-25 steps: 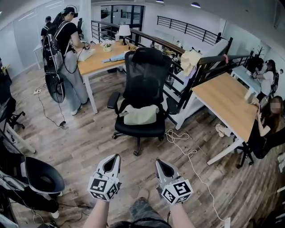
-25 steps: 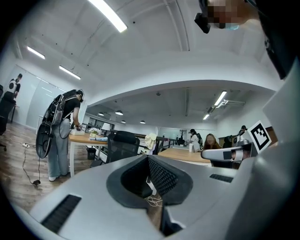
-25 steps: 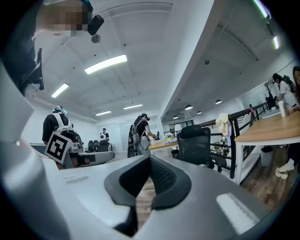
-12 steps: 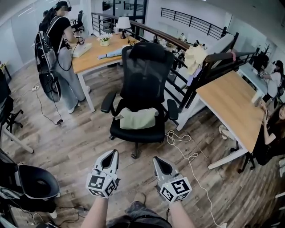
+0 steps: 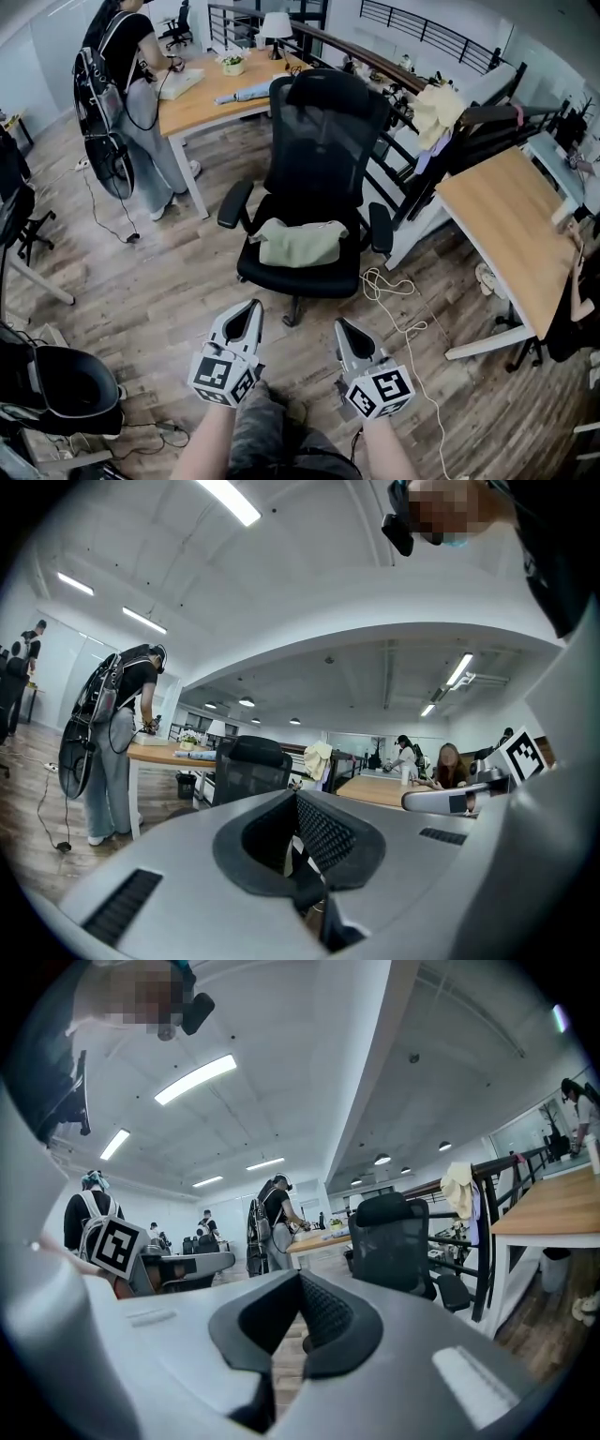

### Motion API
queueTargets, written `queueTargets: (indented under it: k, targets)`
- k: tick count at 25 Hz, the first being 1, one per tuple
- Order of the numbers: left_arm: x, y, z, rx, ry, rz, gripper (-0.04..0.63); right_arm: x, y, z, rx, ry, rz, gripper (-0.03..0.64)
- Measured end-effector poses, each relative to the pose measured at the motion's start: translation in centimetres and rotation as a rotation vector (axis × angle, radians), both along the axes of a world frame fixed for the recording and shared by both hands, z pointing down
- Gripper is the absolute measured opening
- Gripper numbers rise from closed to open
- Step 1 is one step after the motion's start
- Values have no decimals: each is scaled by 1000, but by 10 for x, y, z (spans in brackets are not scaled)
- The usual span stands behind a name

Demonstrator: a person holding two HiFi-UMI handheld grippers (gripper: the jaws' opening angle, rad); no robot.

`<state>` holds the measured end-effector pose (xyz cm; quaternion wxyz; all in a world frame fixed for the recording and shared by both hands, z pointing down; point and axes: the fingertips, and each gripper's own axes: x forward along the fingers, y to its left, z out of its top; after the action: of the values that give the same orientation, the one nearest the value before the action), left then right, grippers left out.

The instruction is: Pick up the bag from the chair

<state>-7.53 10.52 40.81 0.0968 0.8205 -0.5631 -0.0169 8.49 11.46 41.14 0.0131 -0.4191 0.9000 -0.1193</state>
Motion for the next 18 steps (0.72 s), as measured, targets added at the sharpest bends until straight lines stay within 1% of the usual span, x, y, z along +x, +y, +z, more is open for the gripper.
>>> queueTargets:
  k: [7,10,14,18]
  targets:
    - [1,-44,15,-25,4,-3,-3,-5,-41,11,-19,12,-10,8]
    - [-1,-65,21,-24,-11,-9,-3,-9,-61,14,-19,14,-11,8]
    - [2,-102,24,-28,-33,22,-3,-12,-96,19,-28,13,13,8]
    - [-1,-136,33,-58,-27,35,-3,-17,-127,27,-51,18,27,8]
